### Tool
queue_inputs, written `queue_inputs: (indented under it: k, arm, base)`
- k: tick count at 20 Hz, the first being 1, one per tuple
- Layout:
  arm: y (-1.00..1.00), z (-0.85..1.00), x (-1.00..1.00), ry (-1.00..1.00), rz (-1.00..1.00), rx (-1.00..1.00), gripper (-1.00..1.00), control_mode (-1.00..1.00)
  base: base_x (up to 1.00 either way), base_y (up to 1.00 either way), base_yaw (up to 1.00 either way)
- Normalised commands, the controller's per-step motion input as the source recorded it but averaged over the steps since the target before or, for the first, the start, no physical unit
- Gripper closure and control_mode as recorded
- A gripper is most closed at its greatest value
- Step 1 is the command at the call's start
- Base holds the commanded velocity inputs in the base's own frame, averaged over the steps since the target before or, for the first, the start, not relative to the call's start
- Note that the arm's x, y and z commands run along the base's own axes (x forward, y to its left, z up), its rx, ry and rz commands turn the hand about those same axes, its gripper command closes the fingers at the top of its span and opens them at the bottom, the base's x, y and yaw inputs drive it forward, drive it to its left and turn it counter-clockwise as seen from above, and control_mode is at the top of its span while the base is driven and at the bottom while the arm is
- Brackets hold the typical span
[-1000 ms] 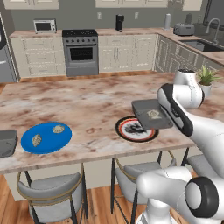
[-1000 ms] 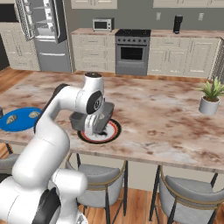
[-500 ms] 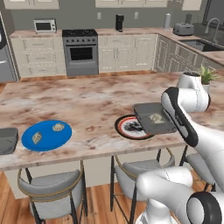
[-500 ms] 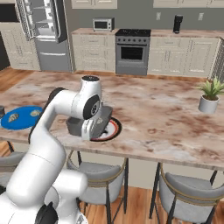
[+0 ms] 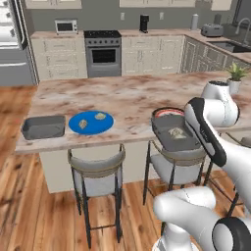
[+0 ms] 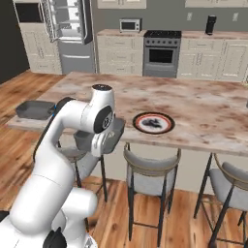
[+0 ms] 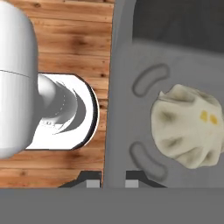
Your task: Place two dumplings into each of the tupperware containers and then place the containers in the fridge.
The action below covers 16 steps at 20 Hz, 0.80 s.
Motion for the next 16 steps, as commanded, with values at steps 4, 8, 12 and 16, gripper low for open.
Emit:
queue_inputs:
  k: [4, 8, 12, 16]
  arm:
    - [0.0, 0.0, 0.0, 0.0, 0.0, 0.0, 1.0, 1.0]
    - [0.0, 0.0, 0.0, 0.0, 0.0, 0.0, 1.0, 1.0]
    - [0.0, 0.0, 0.0, 0.0, 0.0, 0.0, 1.0, 1.0]
    - [0.0, 0.0, 0.0, 0.0, 0.0, 0.0, 1.0, 1.0]
  base:
    - [0.01, 1.0, 0.07]
    - [0.16, 1.0, 0.05]
    - [0.1, 1.0, 0.03]
    - [0.31, 1.0, 0.0]
